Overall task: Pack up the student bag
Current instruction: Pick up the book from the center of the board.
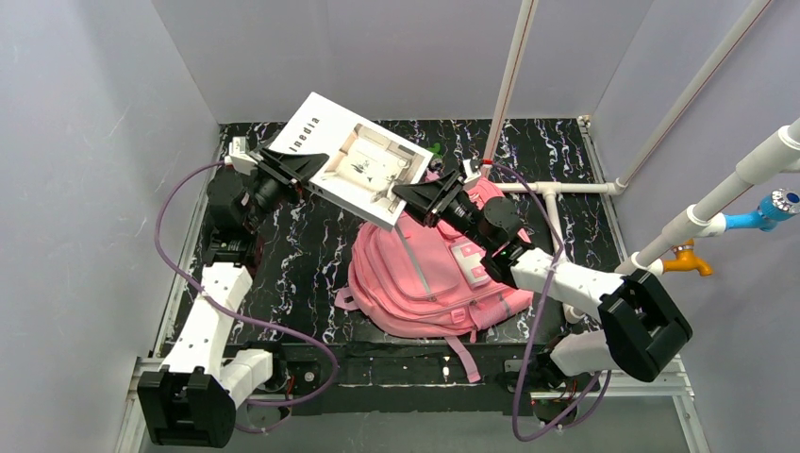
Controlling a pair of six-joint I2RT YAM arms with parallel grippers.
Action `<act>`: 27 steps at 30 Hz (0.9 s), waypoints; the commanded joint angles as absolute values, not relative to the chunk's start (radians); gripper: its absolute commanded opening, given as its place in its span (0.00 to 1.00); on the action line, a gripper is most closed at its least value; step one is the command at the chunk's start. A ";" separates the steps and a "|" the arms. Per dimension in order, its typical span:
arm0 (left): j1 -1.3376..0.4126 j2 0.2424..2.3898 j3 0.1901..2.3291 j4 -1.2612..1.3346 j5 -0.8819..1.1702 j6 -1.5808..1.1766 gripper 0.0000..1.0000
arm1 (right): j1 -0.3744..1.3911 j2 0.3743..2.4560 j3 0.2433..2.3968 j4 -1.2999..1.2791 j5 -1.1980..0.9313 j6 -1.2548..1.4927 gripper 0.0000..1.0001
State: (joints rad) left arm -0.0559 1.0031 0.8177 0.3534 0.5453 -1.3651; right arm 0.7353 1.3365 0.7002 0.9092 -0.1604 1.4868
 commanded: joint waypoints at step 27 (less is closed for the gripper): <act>0.115 1.063 1.146 -0.319 0.902 -0.762 0.98 | 0.313 1.548 0.830 1.593 -0.998 1.928 0.01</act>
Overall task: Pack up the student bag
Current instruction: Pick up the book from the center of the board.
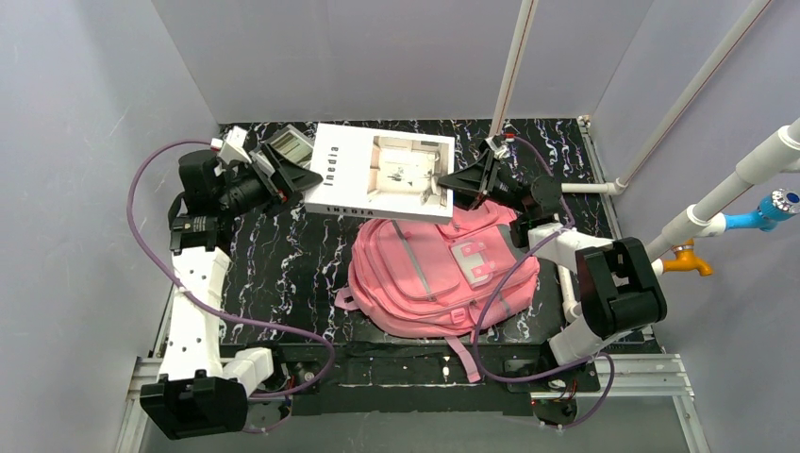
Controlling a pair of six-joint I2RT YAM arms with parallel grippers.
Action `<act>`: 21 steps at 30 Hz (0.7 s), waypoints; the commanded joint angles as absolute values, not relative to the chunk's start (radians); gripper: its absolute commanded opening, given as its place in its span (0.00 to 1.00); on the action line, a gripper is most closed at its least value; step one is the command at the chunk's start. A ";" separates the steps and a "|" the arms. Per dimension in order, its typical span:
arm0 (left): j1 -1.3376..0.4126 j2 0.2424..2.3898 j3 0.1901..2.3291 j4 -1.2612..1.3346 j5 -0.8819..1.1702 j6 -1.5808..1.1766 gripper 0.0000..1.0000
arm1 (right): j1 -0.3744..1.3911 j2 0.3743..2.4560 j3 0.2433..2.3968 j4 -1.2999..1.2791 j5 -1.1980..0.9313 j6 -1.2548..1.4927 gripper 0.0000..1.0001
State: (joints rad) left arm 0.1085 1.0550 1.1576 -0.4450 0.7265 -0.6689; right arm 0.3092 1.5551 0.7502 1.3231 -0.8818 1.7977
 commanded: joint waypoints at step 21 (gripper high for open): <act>0.057 1.044 0.959 0.154 1.185 -1.084 0.11 | 0.331 1.591 0.798 1.364 -1.008 1.689 0.50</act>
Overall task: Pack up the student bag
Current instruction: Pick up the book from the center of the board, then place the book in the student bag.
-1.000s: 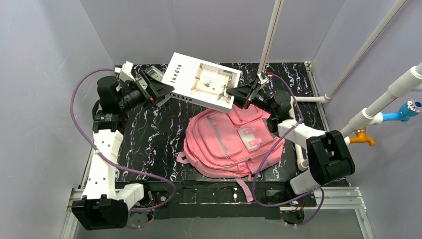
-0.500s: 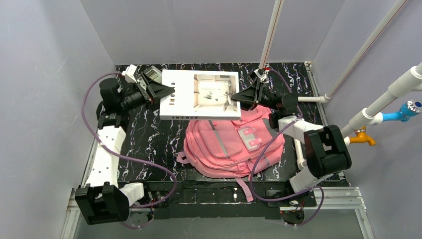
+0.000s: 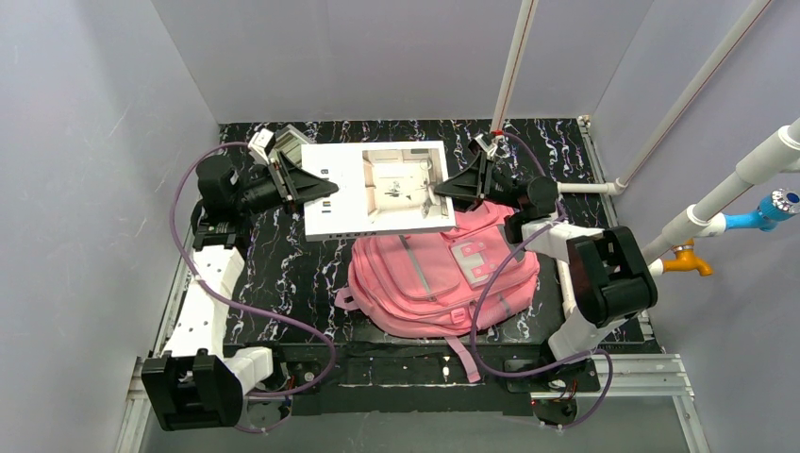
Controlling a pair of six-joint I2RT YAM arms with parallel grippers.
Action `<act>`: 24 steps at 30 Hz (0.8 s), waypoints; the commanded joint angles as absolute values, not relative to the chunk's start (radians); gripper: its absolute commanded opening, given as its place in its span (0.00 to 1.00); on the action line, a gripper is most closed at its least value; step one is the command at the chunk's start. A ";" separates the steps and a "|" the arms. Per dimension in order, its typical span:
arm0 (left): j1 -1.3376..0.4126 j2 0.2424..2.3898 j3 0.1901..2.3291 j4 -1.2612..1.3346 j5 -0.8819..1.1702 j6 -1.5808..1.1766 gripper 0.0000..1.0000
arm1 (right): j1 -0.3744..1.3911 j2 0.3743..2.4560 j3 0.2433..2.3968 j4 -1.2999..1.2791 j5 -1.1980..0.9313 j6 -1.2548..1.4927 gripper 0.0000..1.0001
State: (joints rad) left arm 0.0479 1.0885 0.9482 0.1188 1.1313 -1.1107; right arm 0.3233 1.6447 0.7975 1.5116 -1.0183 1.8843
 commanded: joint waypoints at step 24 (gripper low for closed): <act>0.151 0.965 1.461 -0.808 0.230 -0.391 0.00 | 1.031 1.299 1.185 -0.506 0.330 0.200 0.98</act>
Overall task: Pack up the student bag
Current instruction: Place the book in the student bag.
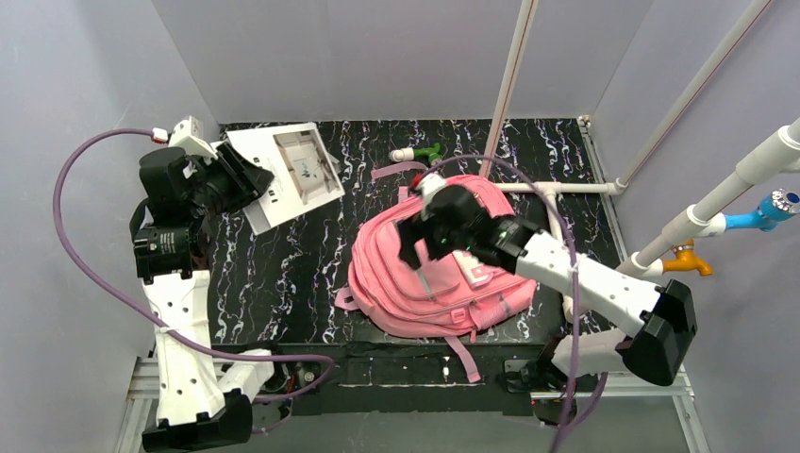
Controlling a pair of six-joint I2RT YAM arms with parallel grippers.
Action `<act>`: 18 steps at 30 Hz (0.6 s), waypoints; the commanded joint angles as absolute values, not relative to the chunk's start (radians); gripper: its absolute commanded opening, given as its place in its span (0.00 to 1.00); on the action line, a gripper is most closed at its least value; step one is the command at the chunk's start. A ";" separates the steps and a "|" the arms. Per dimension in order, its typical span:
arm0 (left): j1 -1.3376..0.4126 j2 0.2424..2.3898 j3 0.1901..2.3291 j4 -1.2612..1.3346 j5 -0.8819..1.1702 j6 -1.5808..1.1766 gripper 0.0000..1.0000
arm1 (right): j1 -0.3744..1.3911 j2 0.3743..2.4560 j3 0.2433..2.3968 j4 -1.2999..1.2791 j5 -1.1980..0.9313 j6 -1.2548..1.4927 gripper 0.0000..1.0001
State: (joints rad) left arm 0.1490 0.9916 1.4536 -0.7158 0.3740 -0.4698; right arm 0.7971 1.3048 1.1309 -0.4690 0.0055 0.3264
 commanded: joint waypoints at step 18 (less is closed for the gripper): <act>0.130 0.933 1.415 -0.813 0.219 -0.359 0.00 | 1.516 1.758 1.276 -0.601 0.854 0.069 0.83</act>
